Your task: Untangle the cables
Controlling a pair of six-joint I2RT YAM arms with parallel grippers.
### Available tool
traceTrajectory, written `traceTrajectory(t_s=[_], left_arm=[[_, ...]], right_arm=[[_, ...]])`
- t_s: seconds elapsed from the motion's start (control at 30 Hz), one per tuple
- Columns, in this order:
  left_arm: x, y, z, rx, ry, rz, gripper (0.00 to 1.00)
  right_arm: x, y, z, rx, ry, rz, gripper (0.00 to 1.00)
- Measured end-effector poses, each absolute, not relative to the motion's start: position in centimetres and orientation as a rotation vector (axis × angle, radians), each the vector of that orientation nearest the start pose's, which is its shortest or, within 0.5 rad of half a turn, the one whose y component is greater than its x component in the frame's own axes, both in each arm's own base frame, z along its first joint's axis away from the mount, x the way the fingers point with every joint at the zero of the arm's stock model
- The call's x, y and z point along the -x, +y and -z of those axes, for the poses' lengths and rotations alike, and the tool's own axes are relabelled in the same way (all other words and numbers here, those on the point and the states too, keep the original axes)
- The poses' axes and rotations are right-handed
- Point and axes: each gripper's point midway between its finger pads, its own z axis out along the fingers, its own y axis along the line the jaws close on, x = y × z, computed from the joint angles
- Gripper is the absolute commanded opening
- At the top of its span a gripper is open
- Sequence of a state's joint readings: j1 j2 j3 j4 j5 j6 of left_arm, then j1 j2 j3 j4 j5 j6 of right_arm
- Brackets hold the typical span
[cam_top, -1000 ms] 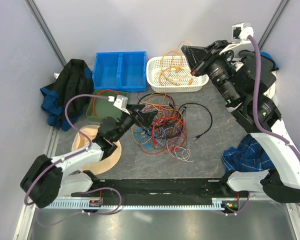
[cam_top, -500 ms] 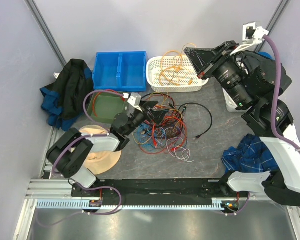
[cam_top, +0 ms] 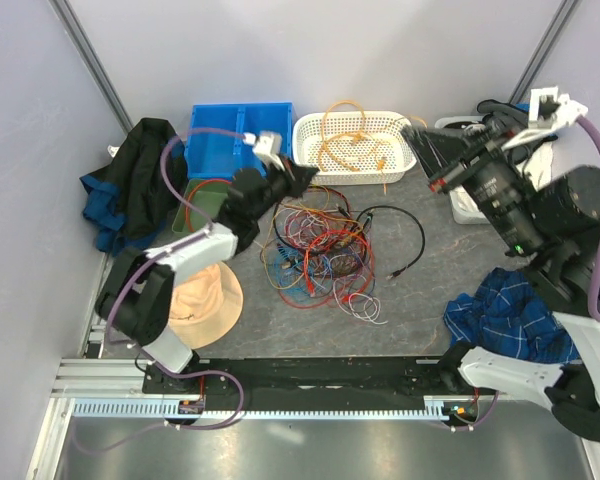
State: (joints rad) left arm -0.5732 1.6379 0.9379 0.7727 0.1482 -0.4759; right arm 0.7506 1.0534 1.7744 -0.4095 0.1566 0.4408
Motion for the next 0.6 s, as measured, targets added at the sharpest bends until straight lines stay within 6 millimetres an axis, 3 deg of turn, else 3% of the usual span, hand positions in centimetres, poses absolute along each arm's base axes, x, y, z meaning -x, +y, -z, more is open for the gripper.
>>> traceTrajectory(t_s=[0.07,0.17,0.33,0.43,0.53,0.6], left_arm=[[-41.9,-29.8,-27.6,-0.167,1.583,0.91,0.02],[-42.6,-27.3,-34.0,-0.122,1.565,0.868,0.02],[-39.1,-25.8,-45.9,-0.142,1.464,0.901,0.02],[-36.7,-25.8,-51.1,-0.188,1.41,0.961,0.02],[-34.3,-26.2,-53.7,-0.233,1.394,1.033,0.02],[-33.1,-26.8,-53.7,-0.257,1.414,1.066,0.02]], right_arm=[[-20.5,17.6,-57.6,0.058,1.327,-0.917,0.0],[-19.5,16.2,-54.9,0.046,1.352,-0.896,0.0],[-18.7,15.4,-48.3,0.051,1.429,-0.87,0.0],[-19.5,16.7,-44.1,0.073,1.502,-0.864,0.0],[-20.5,18.4,-40.0,0.108,1.588,-0.86,0.0],[-21.0,19.2,-38.6,0.124,1.618,-0.861,0.0]])
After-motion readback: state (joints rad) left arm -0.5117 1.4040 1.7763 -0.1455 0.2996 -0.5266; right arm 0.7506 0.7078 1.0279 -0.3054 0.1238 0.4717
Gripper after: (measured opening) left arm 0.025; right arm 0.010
